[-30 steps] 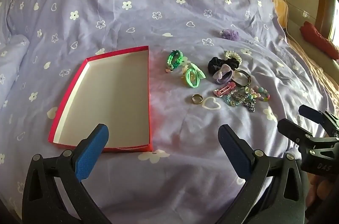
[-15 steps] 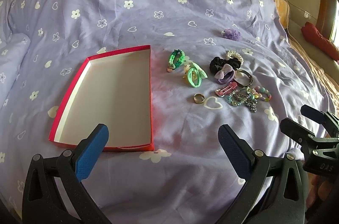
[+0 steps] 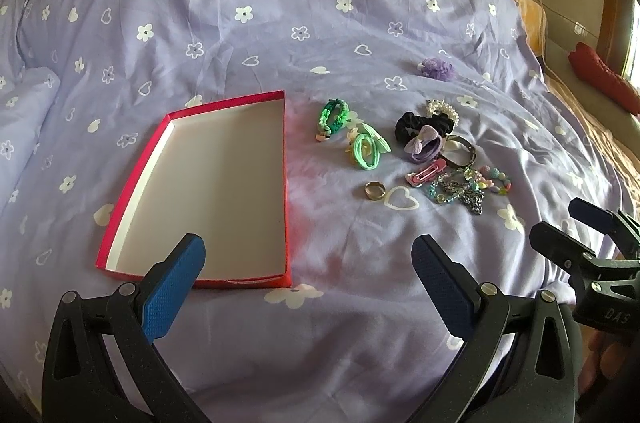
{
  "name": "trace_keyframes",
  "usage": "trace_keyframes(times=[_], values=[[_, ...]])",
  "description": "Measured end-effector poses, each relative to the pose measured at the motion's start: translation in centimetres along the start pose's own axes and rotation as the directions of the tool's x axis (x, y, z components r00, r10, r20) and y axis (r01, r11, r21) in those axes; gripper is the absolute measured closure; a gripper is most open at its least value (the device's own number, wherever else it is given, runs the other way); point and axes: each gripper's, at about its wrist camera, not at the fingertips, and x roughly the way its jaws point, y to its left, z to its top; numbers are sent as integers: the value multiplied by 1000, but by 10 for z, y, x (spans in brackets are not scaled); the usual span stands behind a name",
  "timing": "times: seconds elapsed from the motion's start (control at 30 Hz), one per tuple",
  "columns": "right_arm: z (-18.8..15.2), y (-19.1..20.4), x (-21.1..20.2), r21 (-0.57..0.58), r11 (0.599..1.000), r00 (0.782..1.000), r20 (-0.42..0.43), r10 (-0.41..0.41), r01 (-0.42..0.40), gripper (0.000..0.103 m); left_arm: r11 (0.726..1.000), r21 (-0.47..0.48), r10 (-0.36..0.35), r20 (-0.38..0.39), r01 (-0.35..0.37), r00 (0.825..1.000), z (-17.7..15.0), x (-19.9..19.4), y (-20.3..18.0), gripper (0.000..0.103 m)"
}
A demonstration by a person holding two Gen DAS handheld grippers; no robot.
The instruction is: Organize jewelry
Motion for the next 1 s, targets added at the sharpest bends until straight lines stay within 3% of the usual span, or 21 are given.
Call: trace_keyframes(times=[1.0], values=[[1, 0, 0, 6, 1000, 1000, 3, 11, -12, 9, 1000, -3, 0, 6, 0, 1000, 0, -4, -5, 0]])
